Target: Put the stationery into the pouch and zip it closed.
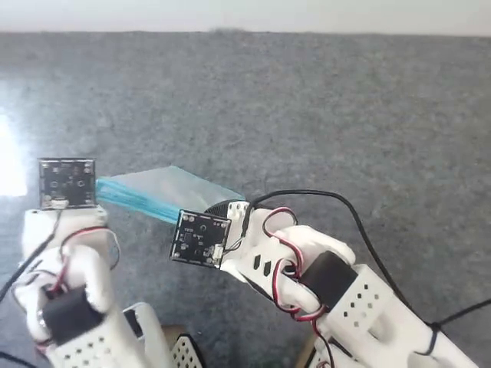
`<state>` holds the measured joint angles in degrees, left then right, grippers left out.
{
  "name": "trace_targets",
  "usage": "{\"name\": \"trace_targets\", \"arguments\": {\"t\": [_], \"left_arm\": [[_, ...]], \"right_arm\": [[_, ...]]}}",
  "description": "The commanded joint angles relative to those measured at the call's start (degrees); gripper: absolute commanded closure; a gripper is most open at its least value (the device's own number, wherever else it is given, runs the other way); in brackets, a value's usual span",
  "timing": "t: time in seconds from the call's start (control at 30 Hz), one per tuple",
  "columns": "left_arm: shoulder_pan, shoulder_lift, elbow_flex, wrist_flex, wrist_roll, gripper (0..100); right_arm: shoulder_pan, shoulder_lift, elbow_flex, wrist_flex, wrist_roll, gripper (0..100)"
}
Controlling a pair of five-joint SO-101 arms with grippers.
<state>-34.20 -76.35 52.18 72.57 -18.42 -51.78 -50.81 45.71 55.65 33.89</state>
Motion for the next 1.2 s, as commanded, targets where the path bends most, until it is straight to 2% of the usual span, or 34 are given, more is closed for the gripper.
{"name": "trace_targets", "arguments": {"t": [0.0, 0.07, 0.13, 0.2, 0.27, 0.37, 0.47, 0.6, 0.7, 0.93, 1.07, 1.17], "left_arm": [[-4.8, 1.8, 3.4, -8.6, -0.4, 98], [-4.7, 1.8, 3.9, -8.9, -0.4, 94], [-3.1, 1.8, 4.0, -8.8, -0.4, 85], [1.3, 2.1, 3.9, -8.8, -0.2, 75], [7.1, 2.2, 4.0, -9.1, 2.9, 68], [16.8, 2.2, 4.3, -10.8, 8.4, 67], [26.1, 2.1, 4.9, -16.0, 12.4, 67], [36.1, 2.2, 4.8, -22.6, 15.6, 67], [41.1, 2.3, 5.8, -24.0, 15.6, 67], [42.3, 3.5, 15.1, -29.5, 15.5, 67], [40.4, 5.3, 14.7, -30.5, 15.5, 67], [39.4, 8.3, 14.5, -37.1, 15.6, 67]], "right_arm": [[4.7, 1.5, 3.5, 0.1, 1.9, 99.1], [6.9, 1.5, 3.5, 0.1, 1.4, 99.1], [10.0, 1.5, 3.4, -0.1, -1.2, 99.0], [14.0, 1.5, 2.7, -2.6, -5.5, 97.7], [19.1, 1.8, 1.5, -4.6, -8.9, 91.5], [24.6, 5.1, -1.4, -5.2, -10.6, 79.0], [26.2, 10.9, -3.3, -5.1, -10.6, 69.9], [27.7, 16.4, -4.7, -5.1, -10.6, 67.4], [29.9, 16.9, -4.8, -5.1, -10.8, 67.4], [32.0, 16.9, -4.9, -3.1, -15.6, 67.4], [32.0, 16.9, -4.7, -1.7, -15.6, 67.4], [32.0, 16.9, -4.7, -1.3, -15.6, 67.4]]}}
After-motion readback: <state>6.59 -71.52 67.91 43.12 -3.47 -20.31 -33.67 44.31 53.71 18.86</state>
